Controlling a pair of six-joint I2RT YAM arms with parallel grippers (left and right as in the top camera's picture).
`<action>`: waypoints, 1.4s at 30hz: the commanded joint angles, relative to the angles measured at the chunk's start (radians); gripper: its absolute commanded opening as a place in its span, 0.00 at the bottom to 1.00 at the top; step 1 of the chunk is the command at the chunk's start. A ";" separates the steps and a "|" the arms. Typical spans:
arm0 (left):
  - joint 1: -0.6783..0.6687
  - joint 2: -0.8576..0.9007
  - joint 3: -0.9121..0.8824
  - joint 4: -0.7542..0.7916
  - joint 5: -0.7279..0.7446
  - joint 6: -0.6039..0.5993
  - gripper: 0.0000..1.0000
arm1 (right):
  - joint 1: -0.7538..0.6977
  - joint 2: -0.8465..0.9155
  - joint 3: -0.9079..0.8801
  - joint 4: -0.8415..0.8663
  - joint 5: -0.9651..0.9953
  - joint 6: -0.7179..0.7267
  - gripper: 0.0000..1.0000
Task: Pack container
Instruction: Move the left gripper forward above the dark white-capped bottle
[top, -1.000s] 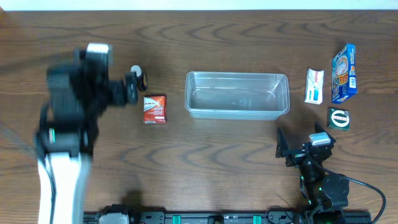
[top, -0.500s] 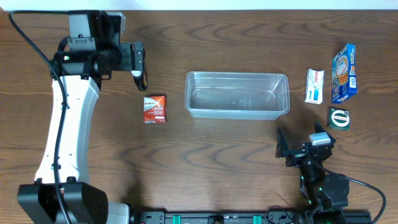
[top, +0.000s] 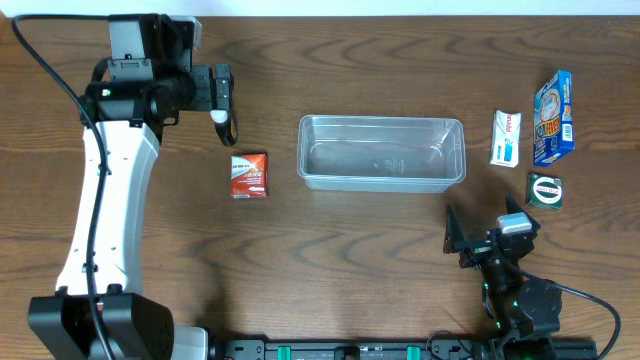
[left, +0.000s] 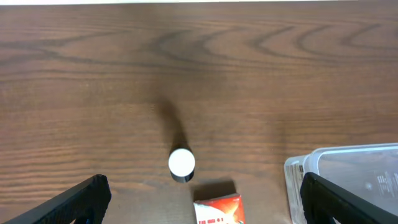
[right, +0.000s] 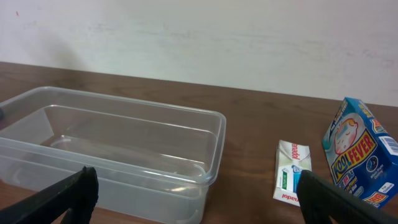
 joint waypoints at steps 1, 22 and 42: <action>-0.001 0.005 0.005 0.000 0.010 -0.020 0.98 | -0.019 -0.006 -0.002 -0.003 -0.004 -0.010 0.99; -0.048 0.209 0.005 -0.040 -0.148 -0.208 0.96 | -0.019 -0.006 -0.002 -0.003 -0.004 -0.010 0.99; -0.069 0.338 0.005 -0.024 -0.246 -0.212 0.82 | -0.019 -0.006 -0.002 -0.003 -0.004 -0.010 0.99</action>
